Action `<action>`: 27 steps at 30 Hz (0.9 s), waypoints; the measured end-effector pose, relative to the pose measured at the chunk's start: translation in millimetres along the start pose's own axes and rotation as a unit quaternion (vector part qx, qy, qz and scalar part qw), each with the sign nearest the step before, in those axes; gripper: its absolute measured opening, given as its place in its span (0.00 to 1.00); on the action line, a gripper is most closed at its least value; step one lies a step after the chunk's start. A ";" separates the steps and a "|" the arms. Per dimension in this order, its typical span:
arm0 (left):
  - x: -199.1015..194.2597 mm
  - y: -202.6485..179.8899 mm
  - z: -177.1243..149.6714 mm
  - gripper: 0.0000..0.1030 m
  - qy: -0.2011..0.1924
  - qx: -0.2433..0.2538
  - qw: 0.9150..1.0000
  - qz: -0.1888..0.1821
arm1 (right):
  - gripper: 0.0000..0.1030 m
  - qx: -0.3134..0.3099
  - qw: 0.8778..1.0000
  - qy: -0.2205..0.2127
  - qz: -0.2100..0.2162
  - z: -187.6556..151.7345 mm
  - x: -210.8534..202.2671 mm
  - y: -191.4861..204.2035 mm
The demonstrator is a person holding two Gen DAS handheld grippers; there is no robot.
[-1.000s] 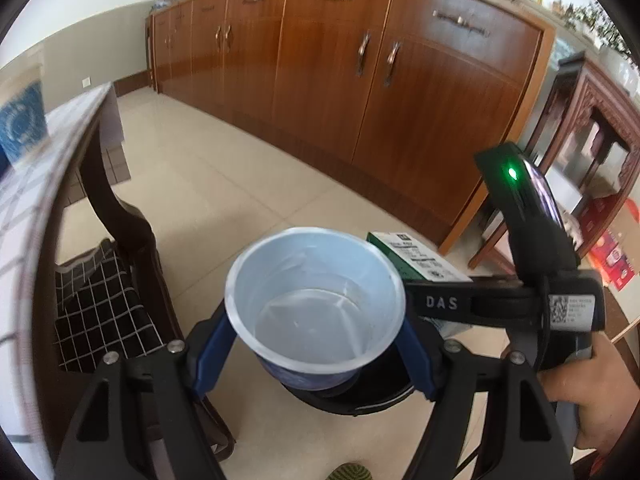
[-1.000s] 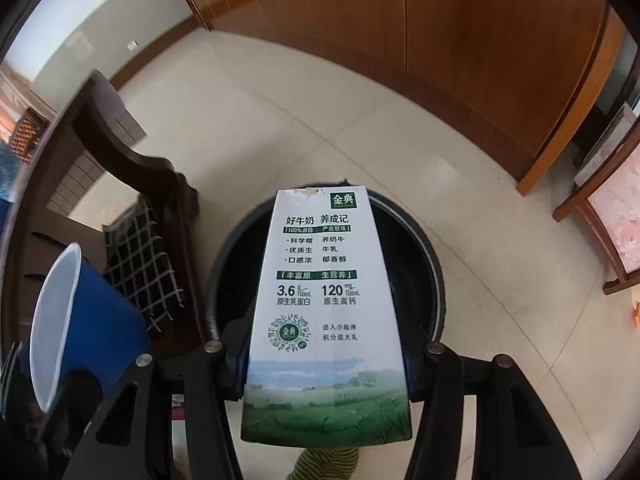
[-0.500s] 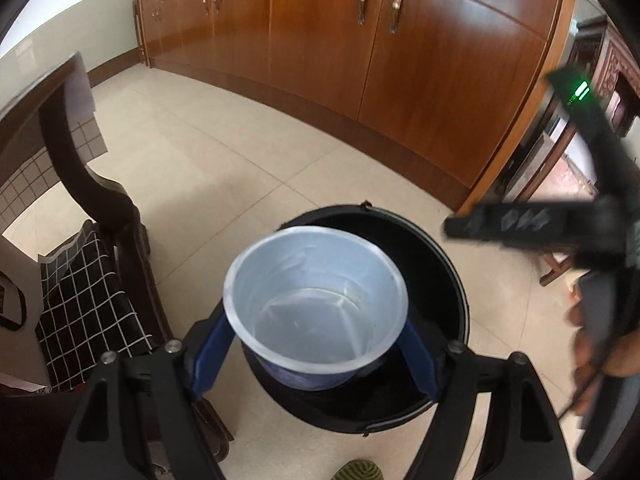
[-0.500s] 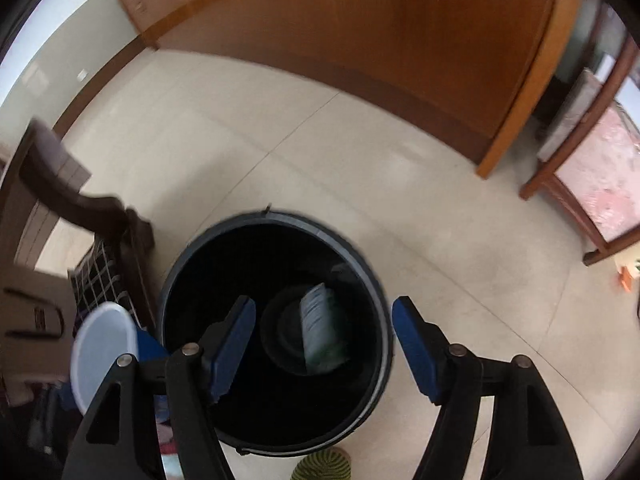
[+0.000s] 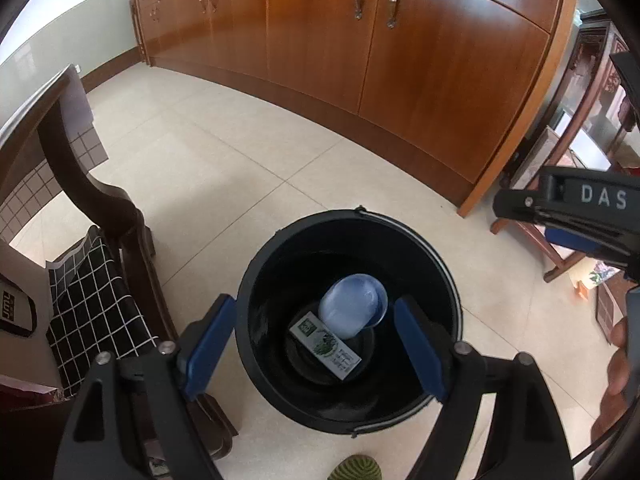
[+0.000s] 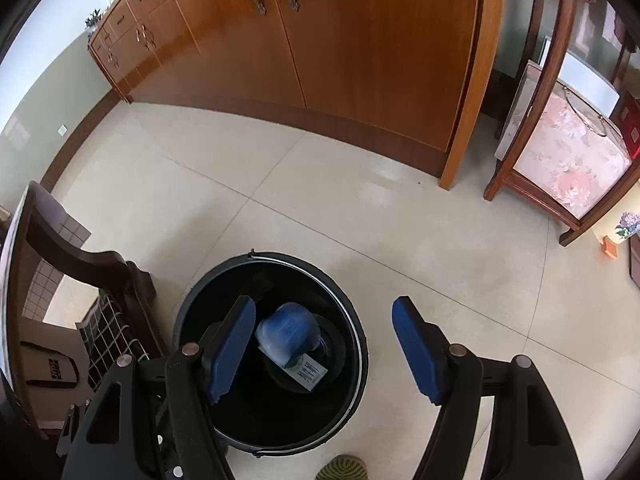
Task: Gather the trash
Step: 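Move both grippers back to the table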
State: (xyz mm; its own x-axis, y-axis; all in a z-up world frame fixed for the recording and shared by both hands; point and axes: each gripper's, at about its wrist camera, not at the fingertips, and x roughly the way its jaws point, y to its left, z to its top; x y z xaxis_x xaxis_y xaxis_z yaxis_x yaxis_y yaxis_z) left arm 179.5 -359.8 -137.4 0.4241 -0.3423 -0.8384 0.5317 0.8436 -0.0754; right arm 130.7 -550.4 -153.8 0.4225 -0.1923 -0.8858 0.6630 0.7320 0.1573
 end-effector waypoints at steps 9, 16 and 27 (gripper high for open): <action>-76.6 29.2 2.0 0.80 -0.094 -0.008 0.995 0.031 | 0.71 0.010 0.999 -0.025 0.021 -13.2 -31.4 16.8; -128.9 60.2 -3.2 0.80 -0.133 -0.033 0.989 0.049 | 0.71 -0.005 0.996 -0.066 0.066 -40.1 -74.6 56.4; -199.5 141.7 -40.9 0.82 -0.182 -0.097 0.970 0.127 | 0.76 -0.121 0.973 -0.131 0.144 -88.8 -132.6 172.8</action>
State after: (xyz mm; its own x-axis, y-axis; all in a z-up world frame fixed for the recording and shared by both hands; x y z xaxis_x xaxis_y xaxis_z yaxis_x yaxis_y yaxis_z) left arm 140.2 -155.1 -2.9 0.7735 -0.2067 -0.5992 0.2428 0.9698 -0.0212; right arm 134.3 -340.4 -47.9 0.7338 -0.0931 -0.6729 0.3417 0.9067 0.2471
